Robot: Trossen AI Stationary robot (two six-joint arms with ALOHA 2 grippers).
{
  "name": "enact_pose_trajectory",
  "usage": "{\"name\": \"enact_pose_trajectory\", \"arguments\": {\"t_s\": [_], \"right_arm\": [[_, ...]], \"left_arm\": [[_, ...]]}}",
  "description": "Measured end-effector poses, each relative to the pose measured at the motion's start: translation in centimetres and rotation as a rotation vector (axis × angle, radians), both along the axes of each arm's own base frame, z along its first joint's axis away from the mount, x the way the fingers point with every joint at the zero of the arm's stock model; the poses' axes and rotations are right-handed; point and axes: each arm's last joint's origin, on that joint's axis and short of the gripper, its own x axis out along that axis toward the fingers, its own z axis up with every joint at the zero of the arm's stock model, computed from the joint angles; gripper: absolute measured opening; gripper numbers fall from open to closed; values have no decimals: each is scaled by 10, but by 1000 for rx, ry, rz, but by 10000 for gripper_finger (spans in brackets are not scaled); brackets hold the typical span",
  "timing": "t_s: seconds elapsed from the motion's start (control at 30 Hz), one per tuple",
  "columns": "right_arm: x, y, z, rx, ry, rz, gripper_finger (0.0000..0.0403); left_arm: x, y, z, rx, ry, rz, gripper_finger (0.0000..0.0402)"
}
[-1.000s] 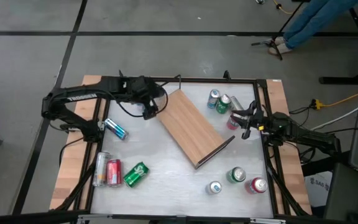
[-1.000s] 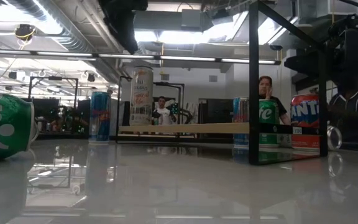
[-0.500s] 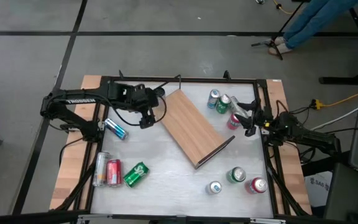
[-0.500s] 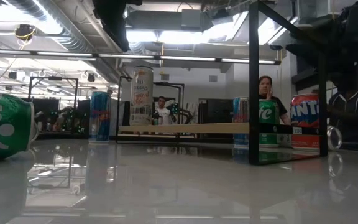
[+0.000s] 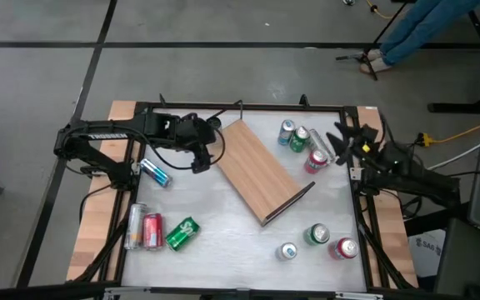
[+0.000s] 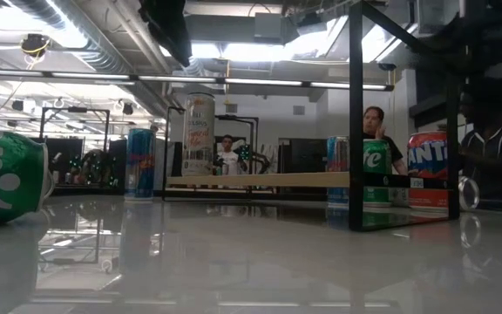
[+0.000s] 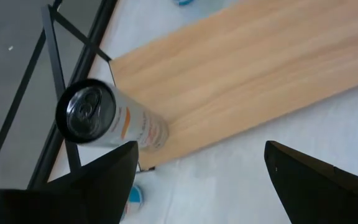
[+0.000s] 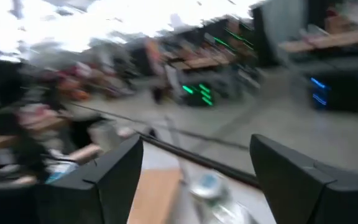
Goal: Place canned beverage on shelf
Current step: Put the top white yellow soda can on the shelf aligned with the other white yellow soda can
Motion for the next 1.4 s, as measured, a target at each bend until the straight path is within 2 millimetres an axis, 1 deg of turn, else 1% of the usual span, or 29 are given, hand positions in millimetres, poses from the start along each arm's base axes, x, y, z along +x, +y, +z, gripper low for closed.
{"name": "enact_pose_trajectory", "arguments": {"t_s": [0.1,0.2,0.3,0.47,0.6,0.73,0.87,1.13,1.27,1.4], "right_arm": [[-3,-1,12,52,80,-68,285],[1,-2,26,70,150,-85,285],[8,-4,40,80,216,-94,285],[23,-9,59,91,379,-181,285],[32,-18,74,157,492,-218,285],[40,-34,81,262,605,-247,285],[45,-55,77,421,679,-221,285],[47,-105,52,680,768,-188,285],[47,-128,36,799,770,-97,285],[49,-145,20,891,777,-3,285]], "left_arm": [[0,2,0,2,-8,6,339],[0,4,0,2,-8,13,339],[0,5,0,2,-8,18,339],[0,5,0,2,-8,18,339],[0,5,0,2,-8,18,339],[0,5,0,2,-7,18,339],[0,5,0,2,-7,18,339],[0,5,0,2,-7,18,339],[0,5,0,2,-6,18,339],[0,5,0,2,-6,18,339]]}}
